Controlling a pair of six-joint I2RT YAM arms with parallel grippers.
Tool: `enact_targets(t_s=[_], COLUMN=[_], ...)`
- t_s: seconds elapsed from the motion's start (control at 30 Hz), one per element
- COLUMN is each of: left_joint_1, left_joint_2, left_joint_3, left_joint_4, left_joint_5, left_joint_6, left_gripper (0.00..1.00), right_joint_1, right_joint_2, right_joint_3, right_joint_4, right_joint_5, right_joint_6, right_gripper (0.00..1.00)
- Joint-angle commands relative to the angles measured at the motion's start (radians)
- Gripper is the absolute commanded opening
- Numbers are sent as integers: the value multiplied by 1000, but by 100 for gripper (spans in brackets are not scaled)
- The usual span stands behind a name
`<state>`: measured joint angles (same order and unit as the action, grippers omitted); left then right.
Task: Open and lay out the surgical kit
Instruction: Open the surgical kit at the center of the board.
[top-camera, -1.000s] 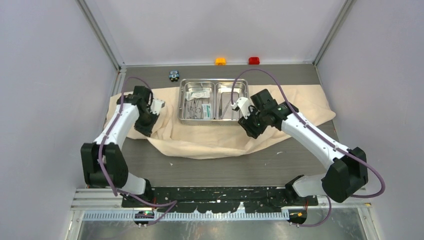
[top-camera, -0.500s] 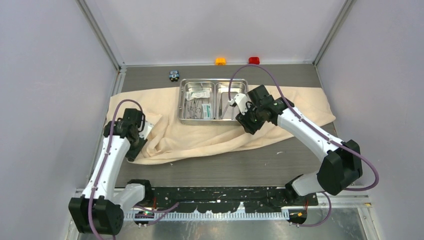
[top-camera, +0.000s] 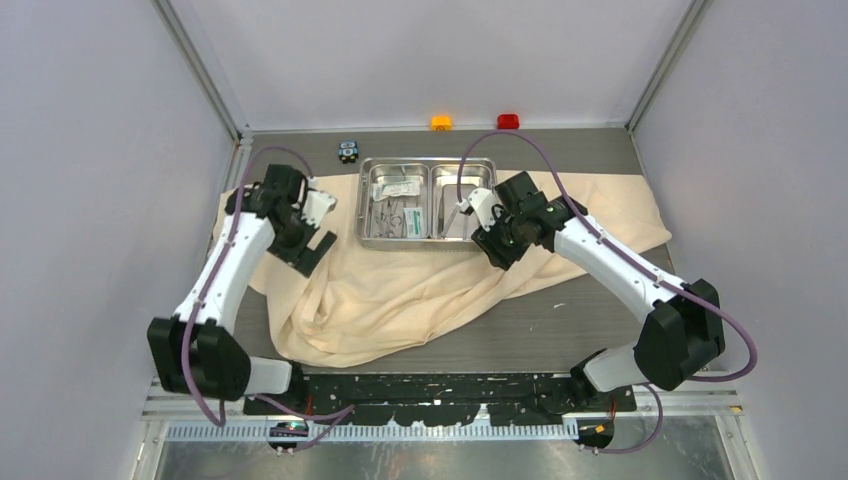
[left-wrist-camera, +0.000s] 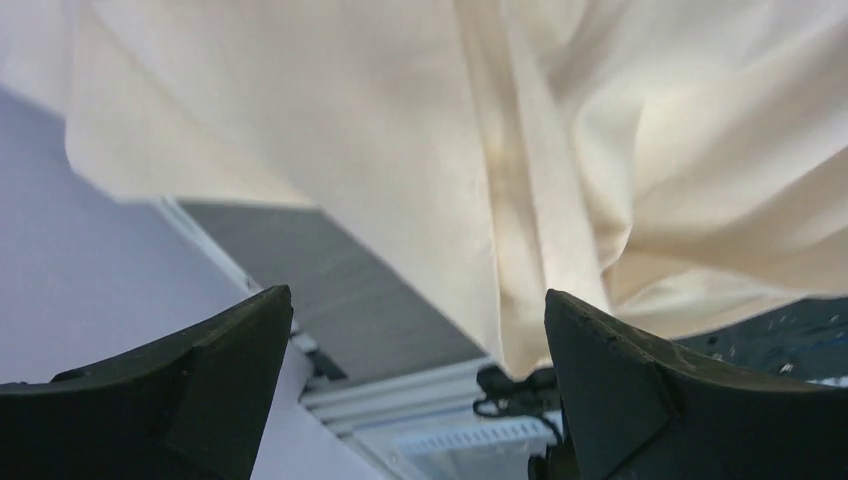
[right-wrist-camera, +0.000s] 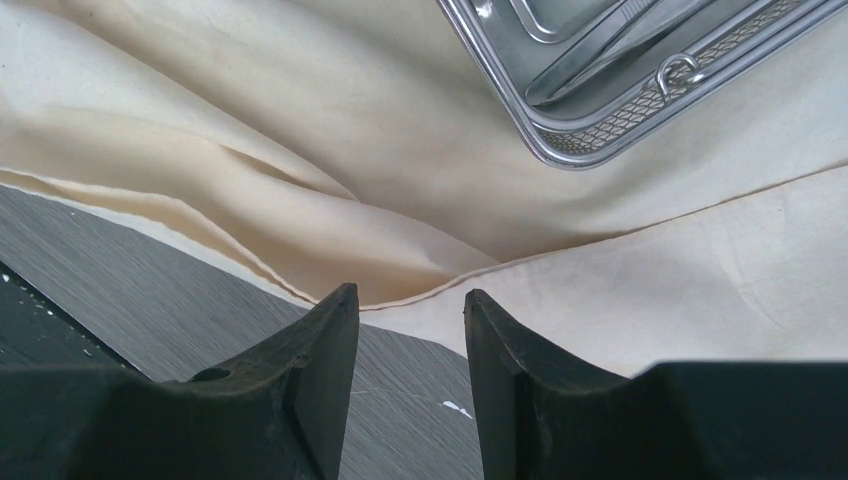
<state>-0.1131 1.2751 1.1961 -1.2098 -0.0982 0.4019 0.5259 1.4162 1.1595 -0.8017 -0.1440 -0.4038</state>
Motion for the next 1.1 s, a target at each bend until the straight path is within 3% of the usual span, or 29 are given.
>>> enact_targets(t_s=[0.0, 0.33, 0.87, 0.93, 1.03, 1.07], left_joint_1=[-69, -99, -28, -16, 5, 15], left_joint_2=[180, 467, 527, 515, 474, 455], left_joint_3=[113, 150, 73, 59, 34, 23], left_joint_4=[167, 231, 283, 282, 269, 265], left_joint_5=[132, 48, -31, -36, -47, -51], left_joint_6=[-76, -120, -109, -105, -103, -104], left_gripper=[100, 98, 54, 42, 7, 1], right_joint_1=[-4, -4, -15, -24, -33, -36], right_joint_2=[-19, -20, -8, -13, -22, -26], right_joint_3=[-10, -32, -36, -36, -37, -37], right_joint_4=[43, 47, 48, 49, 48, 48], right_joint_5=[25, 41, 15, 9, 11, 12], right_joint_6=[23, 33, 5, 7, 7, 5], right_gripper=[48, 48, 48, 48, 48, 48])
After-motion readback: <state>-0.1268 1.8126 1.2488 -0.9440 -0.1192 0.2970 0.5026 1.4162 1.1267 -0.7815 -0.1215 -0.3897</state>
